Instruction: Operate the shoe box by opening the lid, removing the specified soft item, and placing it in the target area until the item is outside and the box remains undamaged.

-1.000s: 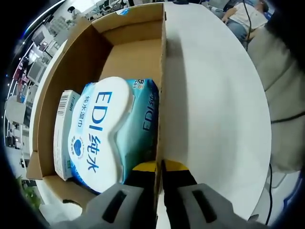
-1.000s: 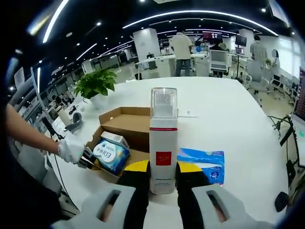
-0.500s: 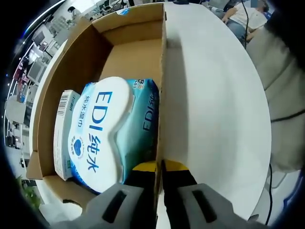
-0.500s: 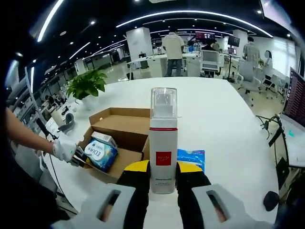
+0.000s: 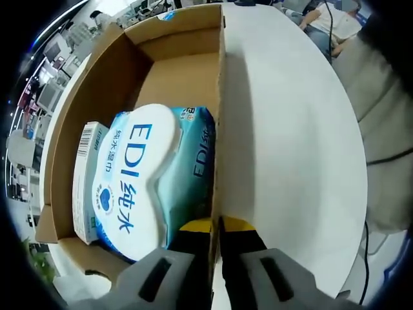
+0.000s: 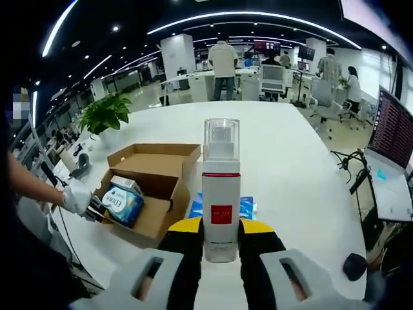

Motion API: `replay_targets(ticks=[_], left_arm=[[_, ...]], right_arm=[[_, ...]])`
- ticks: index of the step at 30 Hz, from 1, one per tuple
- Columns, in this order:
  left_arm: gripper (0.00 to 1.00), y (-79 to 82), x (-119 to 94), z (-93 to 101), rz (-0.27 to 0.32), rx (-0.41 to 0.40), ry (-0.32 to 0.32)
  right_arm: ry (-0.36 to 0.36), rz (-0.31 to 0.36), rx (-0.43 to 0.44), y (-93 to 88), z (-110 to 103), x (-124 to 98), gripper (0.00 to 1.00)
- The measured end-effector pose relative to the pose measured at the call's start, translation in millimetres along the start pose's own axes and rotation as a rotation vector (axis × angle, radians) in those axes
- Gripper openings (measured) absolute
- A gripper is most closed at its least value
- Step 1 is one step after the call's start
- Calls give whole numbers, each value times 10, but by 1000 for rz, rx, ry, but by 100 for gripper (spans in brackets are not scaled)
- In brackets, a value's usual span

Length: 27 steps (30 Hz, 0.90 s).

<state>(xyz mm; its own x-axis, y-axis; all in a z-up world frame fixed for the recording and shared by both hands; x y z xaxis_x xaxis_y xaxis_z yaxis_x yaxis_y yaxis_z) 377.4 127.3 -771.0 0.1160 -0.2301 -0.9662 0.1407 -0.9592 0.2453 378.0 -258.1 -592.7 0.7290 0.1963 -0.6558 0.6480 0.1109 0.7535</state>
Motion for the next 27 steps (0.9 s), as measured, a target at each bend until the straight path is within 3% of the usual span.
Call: replay_targets(ticks=[8,27], left_arm=[[1,-2,-2,-2,0,-3,-2],[1,3,1,2,0,-2,0]], right_arm=[[-30,-10,-11,-18,128,-59,17],[-75,-56,15,-267,381,-112,17]])
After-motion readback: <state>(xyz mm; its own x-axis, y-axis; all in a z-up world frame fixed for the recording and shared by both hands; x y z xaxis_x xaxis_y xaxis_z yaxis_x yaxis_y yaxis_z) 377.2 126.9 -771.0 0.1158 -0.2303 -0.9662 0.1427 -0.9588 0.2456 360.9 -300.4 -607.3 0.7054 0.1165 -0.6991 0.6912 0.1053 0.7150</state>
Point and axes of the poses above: the point that each gripper's makers call its tool centre point, and the gripper's own axes: x roughly forward along the fingers, z roughly to its right, y roughly out of its top, the point moved 5 cm from there along -x, roughly backward along the fingers, and after that the axes turned 3 degrees about -x, right-handed, at the moved point
